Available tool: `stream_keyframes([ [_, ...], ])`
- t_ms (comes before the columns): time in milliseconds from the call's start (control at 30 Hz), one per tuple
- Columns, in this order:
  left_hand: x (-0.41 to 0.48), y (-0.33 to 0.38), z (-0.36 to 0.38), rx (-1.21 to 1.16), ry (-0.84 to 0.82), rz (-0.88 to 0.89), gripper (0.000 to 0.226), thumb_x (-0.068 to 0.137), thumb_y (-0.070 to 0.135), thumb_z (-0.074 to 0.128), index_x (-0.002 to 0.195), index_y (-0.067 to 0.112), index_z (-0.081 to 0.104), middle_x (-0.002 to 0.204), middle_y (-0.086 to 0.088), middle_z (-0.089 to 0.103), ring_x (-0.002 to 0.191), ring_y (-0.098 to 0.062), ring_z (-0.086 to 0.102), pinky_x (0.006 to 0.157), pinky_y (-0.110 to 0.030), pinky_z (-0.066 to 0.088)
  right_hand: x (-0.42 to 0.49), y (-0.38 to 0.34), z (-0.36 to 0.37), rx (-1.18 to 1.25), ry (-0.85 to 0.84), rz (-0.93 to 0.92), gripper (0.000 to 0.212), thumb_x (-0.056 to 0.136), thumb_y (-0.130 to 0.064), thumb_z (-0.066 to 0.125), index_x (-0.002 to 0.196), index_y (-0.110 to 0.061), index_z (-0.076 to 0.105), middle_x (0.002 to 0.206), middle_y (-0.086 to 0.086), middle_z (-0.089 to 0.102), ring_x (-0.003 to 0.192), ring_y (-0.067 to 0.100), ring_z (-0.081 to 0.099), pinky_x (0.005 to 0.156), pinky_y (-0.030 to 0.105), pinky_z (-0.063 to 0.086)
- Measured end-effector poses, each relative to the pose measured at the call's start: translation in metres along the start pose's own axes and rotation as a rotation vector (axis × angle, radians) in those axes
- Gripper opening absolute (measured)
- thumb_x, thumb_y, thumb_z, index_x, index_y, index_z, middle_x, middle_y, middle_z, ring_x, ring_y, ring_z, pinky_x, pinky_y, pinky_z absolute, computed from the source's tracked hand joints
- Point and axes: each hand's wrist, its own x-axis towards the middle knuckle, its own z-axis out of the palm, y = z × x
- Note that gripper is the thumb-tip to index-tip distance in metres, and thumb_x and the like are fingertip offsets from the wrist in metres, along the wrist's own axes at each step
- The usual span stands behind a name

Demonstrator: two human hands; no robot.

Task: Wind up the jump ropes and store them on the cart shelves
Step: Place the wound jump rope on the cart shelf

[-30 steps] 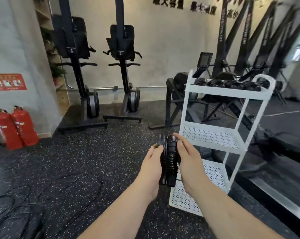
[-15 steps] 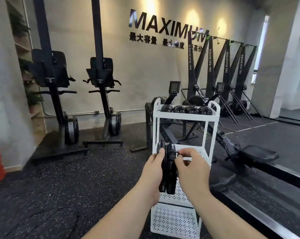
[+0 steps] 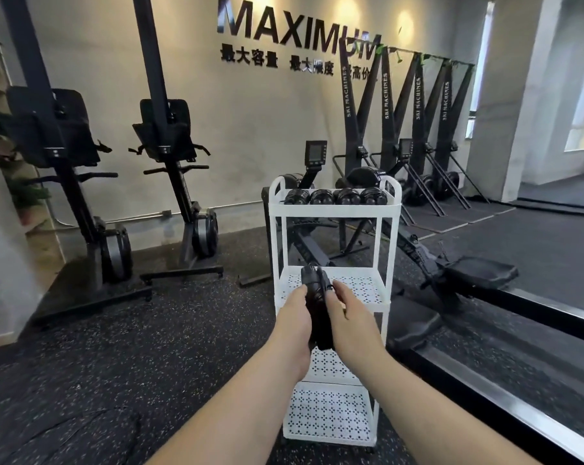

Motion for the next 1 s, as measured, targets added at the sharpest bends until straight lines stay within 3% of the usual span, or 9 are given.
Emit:
stream_keyframes([
  [67,0.008,0.000,0.003,-0.010,0.007,-0.015,0.032,0.109,0.038,0.053,0.104,0.021,0.080,0.098,-0.014,0.082,0.103,-0.035,0.076,0.102,-0.054,0.058,0.006,0.011,0.004,-0.032,-0.040,0.007,0.018,0.109,-0.046,0.050,0.127,-0.046,0.051,0.110,-0.027,0.063,0.103,-0.007,0.059,0.087,0.019,0.048],
  [133,0.014,-0.001,0.007,-0.001,0.001,-0.025,0.030,0.108,0.038,0.054,0.101,0.024,0.079,0.096,-0.014,0.082,0.102,-0.036,0.076,0.101,-0.053,0.059,0.014,0.024,0.006,-0.087,-0.028,-0.009,0.034,0.102,-0.051,0.059,0.135,-0.043,0.053,0.118,-0.018,0.066,0.111,0.007,0.064,0.094,0.033,0.054],
  [233,0.026,-0.005,0.012,0.029,-0.028,-0.018,0.029,0.106,0.043,0.056,0.106,0.027,0.080,0.100,-0.011,0.082,0.102,-0.031,0.077,0.094,-0.045,0.061,0.025,0.036,0.006,-0.118,-0.021,0.001,0.045,0.099,-0.050,0.066,0.139,-0.037,0.052,0.125,-0.008,0.053,0.109,0.013,0.060,0.090,0.031,0.049],
  [333,0.041,-0.011,0.016,0.073,-0.065,0.010,0.029,0.106,0.045,0.057,0.112,0.030,0.081,0.103,-0.005,0.083,0.104,-0.025,0.077,0.101,-0.044,0.057,0.033,0.042,0.007,-0.128,0.042,0.027,0.041,0.104,-0.046,0.058,0.142,-0.030,0.051,0.126,-0.005,0.055,0.109,0.016,0.060,0.089,0.032,0.047],
  [467,0.069,-0.021,0.022,0.229,-0.124,0.090,0.039,0.110,0.025,0.048,0.135,0.051,0.066,0.126,0.004,0.076,0.111,-0.020,0.075,0.102,-0.045,0.059,0.052,0.052,0.011,0.183,0.141,0.202,0.042,0.111,-0.041,0.044,0.151,-0.029,0.049,0.126,0.000,0.070,0.114,0.018,0.067,0.100,0.042,0.054],
  [567,0.092,-0.029,0.026,0.285,-0.174,0.132,0.044,0.111,0.019,0.052,0.141,0.050,0.061,0.117,0.001,0.080,0.111,-0.023,0.076,0.099,-0.050,0.062,0.067,0.063,0.010,0.272,0.122,0.280,0.040,0.110,-0.046,0.040,0.144,-0.031,0.056,0.122,-0.003,0.071,0.112,0.017,0.068,0.104,0.050,0.054],
  [667,0.114,-0.035,0.028,0.252,-0.143,0.161,0.044,0.105,0.015,0.067,0.139,0.043,0.065,0.124,0.000,0.076,0.110,-0.024,0.076,0.094,-0.049,0.064,0.079,0.075,0.005,0.078,0.136,0.232,0.042,0.113,-0.043,0.038,0.147,-0.026,0.054,0.137,0.002,0.067,0.120,0.018,0.064,0.105,0.044,0.051],
  [867,0.161,-0.044,0.044,0.345,-0.087,0.238,0.047,0.092,0.019,0.084,0.129,0.045,0.071,0.127,0.008,0.068,0.111,-0.019,0.071,0.095,-0.042,0.062,0.090,0.112,0.012,-0.329,-0.063,0.044,0.085,0.105,-0.016,0.057,0.171,-0.023,0.004,0.174,0.000,0.006,0.147,0.020,0.041,0.112,0.027,0.040],
  [1000,0.187,-0.048,0.055,0.467,-0.161,0.300,0.039,0.103,0.021,0.070,0.136,0.041,0.065,0.137,0.012,0.066,0.119,-0.013,0.066,0.097,-0.036,0.059,0.122,0.131,0.011,-0.364,0.080,0.040,0.062,0.106,-0.023,0.056,0.160,-0.017,0.026,0.157,0.010,0.037,0.130,0.028,0.054,0.089,0.027,0.042],
])
